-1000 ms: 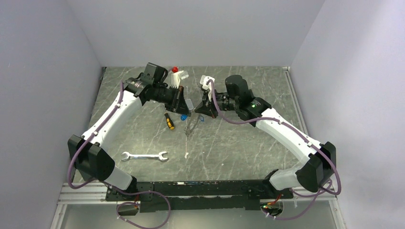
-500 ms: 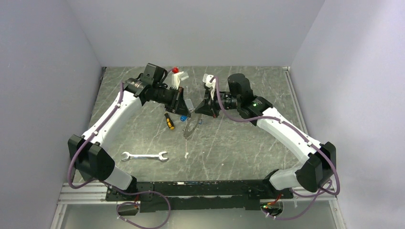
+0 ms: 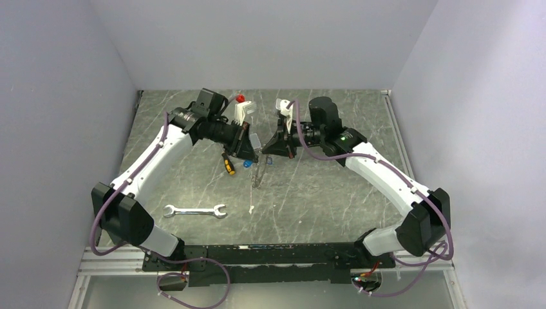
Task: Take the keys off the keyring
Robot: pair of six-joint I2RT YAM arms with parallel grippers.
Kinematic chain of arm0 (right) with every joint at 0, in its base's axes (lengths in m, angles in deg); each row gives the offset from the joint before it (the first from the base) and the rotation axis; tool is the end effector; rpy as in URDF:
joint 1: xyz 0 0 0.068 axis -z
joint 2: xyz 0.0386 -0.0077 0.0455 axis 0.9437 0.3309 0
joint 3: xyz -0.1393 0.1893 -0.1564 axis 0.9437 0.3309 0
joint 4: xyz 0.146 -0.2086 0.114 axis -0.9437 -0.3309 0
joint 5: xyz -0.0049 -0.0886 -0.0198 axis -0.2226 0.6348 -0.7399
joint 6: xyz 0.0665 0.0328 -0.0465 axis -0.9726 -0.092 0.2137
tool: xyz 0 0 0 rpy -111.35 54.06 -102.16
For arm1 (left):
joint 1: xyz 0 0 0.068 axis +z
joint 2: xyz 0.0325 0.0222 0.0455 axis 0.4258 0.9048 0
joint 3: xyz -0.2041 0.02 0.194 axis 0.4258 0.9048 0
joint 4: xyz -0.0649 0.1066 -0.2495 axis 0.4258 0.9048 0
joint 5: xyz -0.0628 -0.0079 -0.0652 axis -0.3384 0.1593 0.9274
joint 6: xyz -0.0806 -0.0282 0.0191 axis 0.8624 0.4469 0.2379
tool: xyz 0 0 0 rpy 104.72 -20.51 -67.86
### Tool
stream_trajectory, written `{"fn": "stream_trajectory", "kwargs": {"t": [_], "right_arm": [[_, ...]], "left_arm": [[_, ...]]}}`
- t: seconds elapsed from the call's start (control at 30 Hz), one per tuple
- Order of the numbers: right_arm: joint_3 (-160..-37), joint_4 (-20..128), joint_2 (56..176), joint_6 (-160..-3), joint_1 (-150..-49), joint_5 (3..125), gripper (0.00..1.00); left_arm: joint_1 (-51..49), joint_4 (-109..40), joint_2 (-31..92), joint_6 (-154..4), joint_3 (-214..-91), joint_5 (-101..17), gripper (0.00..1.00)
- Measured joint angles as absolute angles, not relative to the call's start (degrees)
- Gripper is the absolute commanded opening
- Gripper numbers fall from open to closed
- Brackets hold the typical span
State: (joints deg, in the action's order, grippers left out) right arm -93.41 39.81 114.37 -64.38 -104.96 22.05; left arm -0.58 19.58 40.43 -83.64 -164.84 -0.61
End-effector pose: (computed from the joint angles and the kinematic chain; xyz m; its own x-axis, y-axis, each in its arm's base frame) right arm 0.2596 0.2482 0.3521 -0.1528 -0.2465 -0.9570 -0.9861 0.1020 0.1312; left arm 0.2782 -0.2002 0.3423 -0.7506 0.3314 -0.5716 0.6606 0.3957 -0.6380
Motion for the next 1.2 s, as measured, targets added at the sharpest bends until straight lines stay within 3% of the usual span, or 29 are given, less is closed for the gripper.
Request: {"fn": "stream_trajectory", "kwargs": {"t": [1.2], "right_arm": [[-93.41, 34.00, 114.89, -54.50, -104.39, 12.17, 0.00]], "left_arm": [[-2.74, 21.88, 38.18, -87.69, -164.95, -4.87, 0.00]]}}
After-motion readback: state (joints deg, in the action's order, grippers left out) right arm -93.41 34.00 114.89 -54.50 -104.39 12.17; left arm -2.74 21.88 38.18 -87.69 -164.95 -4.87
